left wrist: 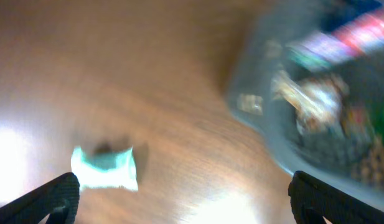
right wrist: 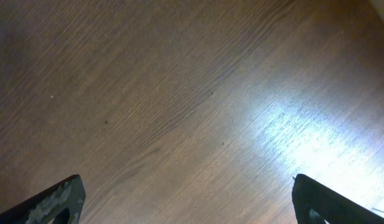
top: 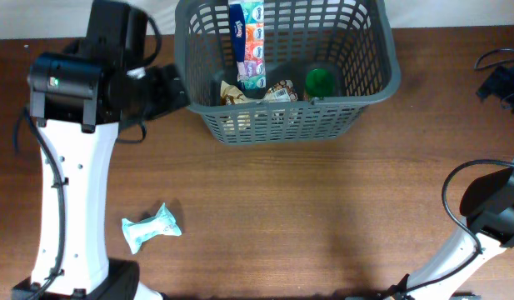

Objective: Pack container
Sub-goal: 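Move the left gripper back over the mint-green wipes pouch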

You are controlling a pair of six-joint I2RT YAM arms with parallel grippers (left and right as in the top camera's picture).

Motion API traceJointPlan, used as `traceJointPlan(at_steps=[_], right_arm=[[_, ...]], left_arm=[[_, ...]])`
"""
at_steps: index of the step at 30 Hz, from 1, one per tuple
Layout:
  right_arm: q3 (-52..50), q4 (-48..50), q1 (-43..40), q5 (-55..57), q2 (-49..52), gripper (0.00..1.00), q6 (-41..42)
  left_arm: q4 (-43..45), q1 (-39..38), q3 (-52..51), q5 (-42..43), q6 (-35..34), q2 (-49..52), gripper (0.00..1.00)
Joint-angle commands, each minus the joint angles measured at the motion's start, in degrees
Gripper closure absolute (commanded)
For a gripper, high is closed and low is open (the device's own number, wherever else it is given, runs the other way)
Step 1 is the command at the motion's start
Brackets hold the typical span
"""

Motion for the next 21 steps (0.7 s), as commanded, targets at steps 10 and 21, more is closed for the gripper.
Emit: traceJointPlan(at_steps=[10,21], right_arm=[[-0.4,0.2,-0.2,-0.1,0.0,0.01,0.5],[-0.4,0.2,-0.2,-0.1,0.0,0.01,0.5]], left_arm=[[7.4,7.8,-51.4,8.8,-74.3,-12.7,0.01],[29.8,9.0,-72.3,9.0,-74.1,-12.7,0.01]])
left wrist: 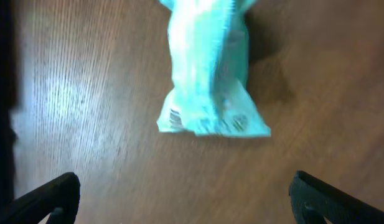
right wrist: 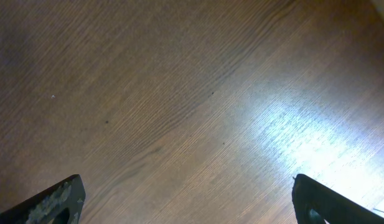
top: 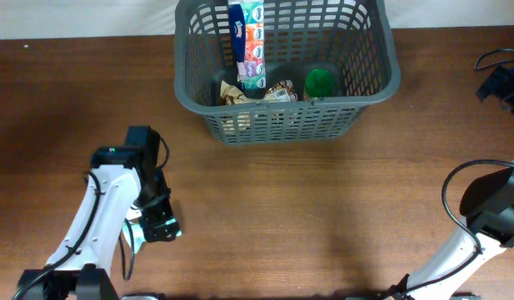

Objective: Pack container
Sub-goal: 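Move the left gripper back over the mint-green wipes pouch, then lower the left gripper onto the green pouch and close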

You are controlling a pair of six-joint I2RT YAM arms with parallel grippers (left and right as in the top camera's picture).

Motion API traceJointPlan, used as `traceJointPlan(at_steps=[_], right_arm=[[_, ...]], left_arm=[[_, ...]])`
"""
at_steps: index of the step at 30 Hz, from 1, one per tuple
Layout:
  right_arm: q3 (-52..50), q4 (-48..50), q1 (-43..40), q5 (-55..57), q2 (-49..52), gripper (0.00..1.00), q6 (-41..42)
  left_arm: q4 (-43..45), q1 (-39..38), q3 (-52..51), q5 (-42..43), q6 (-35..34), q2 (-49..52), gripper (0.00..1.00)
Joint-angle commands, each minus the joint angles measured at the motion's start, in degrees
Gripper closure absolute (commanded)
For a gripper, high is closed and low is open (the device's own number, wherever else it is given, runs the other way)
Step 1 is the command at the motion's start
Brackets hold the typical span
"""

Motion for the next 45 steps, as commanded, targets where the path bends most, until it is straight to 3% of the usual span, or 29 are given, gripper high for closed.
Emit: traceJointPlan(at_steps=[1,7,13,22,35,45], right_arm=[[-0.3,0.2,-0.2,0.1,0.0,0.01,0.5],[-0.3,0.2,-0.2,0.1,0.0,0.01,0.5],[-0.3,0.2,-0.2,0.1,0.0,0.01,0.5],[-0.3,0.2,-0.2,0.1,0.0,0.01,0.5],[-0.3,0.2,-0.2,0.1,0.0,0.01,0.5],[-0.3,0.2,-0.2,0.1,0.0,0.01,0.5]], left_arm=[[2.3,0.4,-3.7,-1.2,-0.9,-0.5,0.01],[1.3,0.4,-4.6,-6.0,0.9,-0.5,0.01],[2.1,0.4,-4.6,-7.3,-2.3,-0.5,0.01],[10.2,0.5,-5.9,-8.4,-2.3,-0.5,0.01],[14.1,10.8,-16.6,-4.2,-2.2,-0.5,0.01],[17.3,11.3,-16.7,-6.4,1.3,-0.5,0.01]])
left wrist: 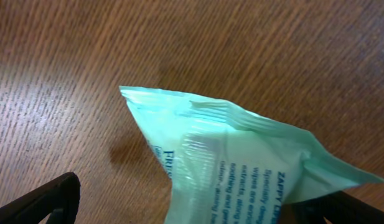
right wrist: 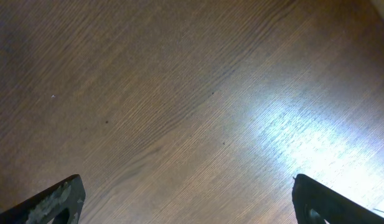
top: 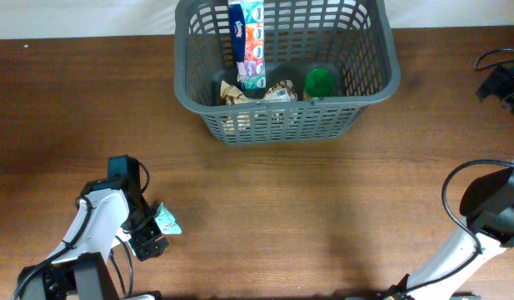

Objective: Pack container
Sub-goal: 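Lower the left gripper onto the green pouch and close, then lift the green pouch and place it into the basket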

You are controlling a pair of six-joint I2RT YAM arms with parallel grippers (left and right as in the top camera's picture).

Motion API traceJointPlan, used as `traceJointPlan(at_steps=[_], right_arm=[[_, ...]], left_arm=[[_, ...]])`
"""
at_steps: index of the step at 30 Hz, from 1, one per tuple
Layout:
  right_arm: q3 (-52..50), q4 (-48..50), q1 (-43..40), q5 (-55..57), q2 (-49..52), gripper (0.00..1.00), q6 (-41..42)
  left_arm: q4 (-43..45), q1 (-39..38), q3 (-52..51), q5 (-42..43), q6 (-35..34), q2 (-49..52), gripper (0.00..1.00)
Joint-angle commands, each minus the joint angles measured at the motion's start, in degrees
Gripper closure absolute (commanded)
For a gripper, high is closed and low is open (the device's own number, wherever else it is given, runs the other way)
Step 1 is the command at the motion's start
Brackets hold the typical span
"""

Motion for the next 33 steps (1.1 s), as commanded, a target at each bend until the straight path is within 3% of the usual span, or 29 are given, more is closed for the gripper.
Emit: traceJointPlan(at_steps=[1,4,5,8,12,13,21,23,29,33], right_arm=[[-0.3,0.1,-0.2,0.1,0.0,0.01,0.5],[-0.3,0.1,-0.2,0.1,0.0,0.01,0.5],[-0.3,0.1,-0.2,0.1,0.0,0.01,0.5],[-0.3,0.1,-0.2,0.1,0.0,0.01,0.5],[-0.3,0.1,-0.2,0.1,0.0,0.01,0.5],[-0.3,0.1,-0.2,0.1,0.0,0.01,0.5],[-0.3,0.1,-0.2,0.1,0.0,0.01,0.5],[-0.3,0.1,-0.2,0.1,0.0,0.01,0.5],[-0.3,0.1,-0.2,0.1,0.0,0.01,0.5],[-0.3,0.1,-0.2,0.1,0.0,0.01,0.5]], left_arm=[[0.0,0.3,-0.6,-1.1,1.8,-0.5,0.01],[-0.5,0.3,-0.8,-1.1,1.8,-0.5,0.01],[-0.6,0.3,-0.8,-1.1,1.8,-0.4,0.16],[-0.6,0.3,-0.8,-1.2,1.8,-0.4,0.40],[-0.7,0.3,-0.8,-1.7,1.8,-0.4,0.91],[-0.7,0.3,-0.8,-1.7,1.9,-0.4,0.98],[-0.4,0.4,-0.6,-2.7,2.9,-0.7,0.98],[-0.4,0.4,1.1,-7.8,6.2,-2.1,0.98],[-0.1,0.3,13.0,-19.6,21.4,-9.9,0.98],[7.7,0.1,26.3,-19.5,39.4,-15.4,0.98]])
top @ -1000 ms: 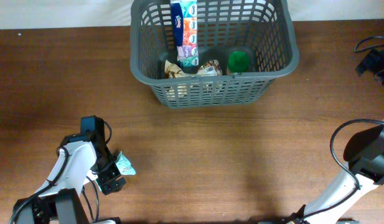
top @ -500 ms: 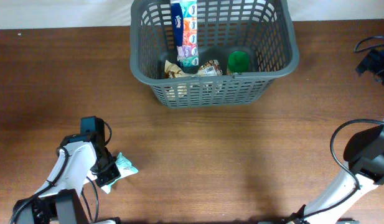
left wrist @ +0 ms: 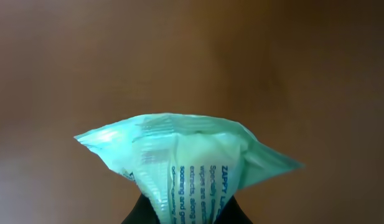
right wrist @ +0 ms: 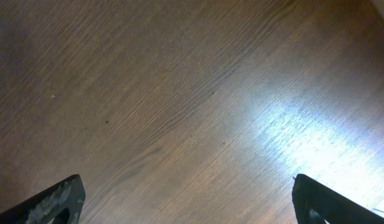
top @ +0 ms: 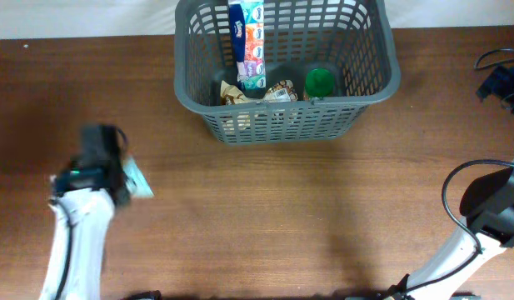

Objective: Pack container
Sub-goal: 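Lift the green pouch and place it into the basket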

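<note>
My left gripper (left wrist: 185,214) is shut on a mint-green wipes packet (left wrist: 185,158), pinched at its lower end and held above the table. From overhead the packet (top: 138,182) shows at the left of the table, beside the blurred left arm (top: 94,167). The grey basket (top: 369,87) stands at the back centre, holding a tall tissue pack (top: 247,42), a brown snack bag (top: 277,92) and a green item (top: 320,81). My right gripper (right wrist: 185,199) is open over bare wood at the right.
The right arm's base (top: 490,208) sits at the right edge of the table. Dark cables (top: 500,79) lie at the far right. A brown wooden tabletop (top: 323,217) stretches between the basket and the front edge.
My left gripper has shut on the wipes packet and now holds it off the table, higher and further back than where it lay. The right arm has not moved.
My left arm was up beside the basket with the packet lying at the front left. Then the open gripper was low over the packet, then around it on the table. Now it holds the packet lifted.
</note>
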You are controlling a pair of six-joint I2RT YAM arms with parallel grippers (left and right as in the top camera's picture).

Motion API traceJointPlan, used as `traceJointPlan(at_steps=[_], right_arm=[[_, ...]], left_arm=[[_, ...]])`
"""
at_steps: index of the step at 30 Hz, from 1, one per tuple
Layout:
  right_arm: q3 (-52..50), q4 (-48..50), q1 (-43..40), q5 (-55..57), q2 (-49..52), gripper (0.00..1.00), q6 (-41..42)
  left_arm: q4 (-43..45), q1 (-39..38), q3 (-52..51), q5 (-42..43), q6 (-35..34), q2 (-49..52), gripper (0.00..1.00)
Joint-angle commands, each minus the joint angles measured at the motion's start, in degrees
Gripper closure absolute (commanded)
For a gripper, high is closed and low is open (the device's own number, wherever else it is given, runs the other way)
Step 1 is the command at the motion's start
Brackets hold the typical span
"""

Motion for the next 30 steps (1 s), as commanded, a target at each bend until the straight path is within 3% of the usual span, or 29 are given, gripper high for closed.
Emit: traceJointPlan(at_steps=[1,6,9,19,30], right_arm=[[-0.3,0.1,-0.2,0.1,0.0,0.01,0.5],[-0.3,0.1,-0.2,0.1,0.0,0.01,0.5],[-0.3,0.1,-0.2,0.1,0.0,0.01,0.5],[-0.3,0.1,-0.2,0.1,0.0,0.01,0.5],[-0.3,0.1,-0.2,0.1,0.0,0.01,0.5]], left_arm=[[9.3,-0.3,13.7,-2.2,25.1,-6.7,0.98],[37.3,-6.3,25.1,17.4,49.1,-7.5,0.98],[51.2,-13.0,27.5,25.8,53.9,-4.7,0.98],[52.6,-27.6,34.9,26.3,53.9,13.9,0.99],[46.4,-32.1,42.9,25.8,55.1,26.7,0.98]])
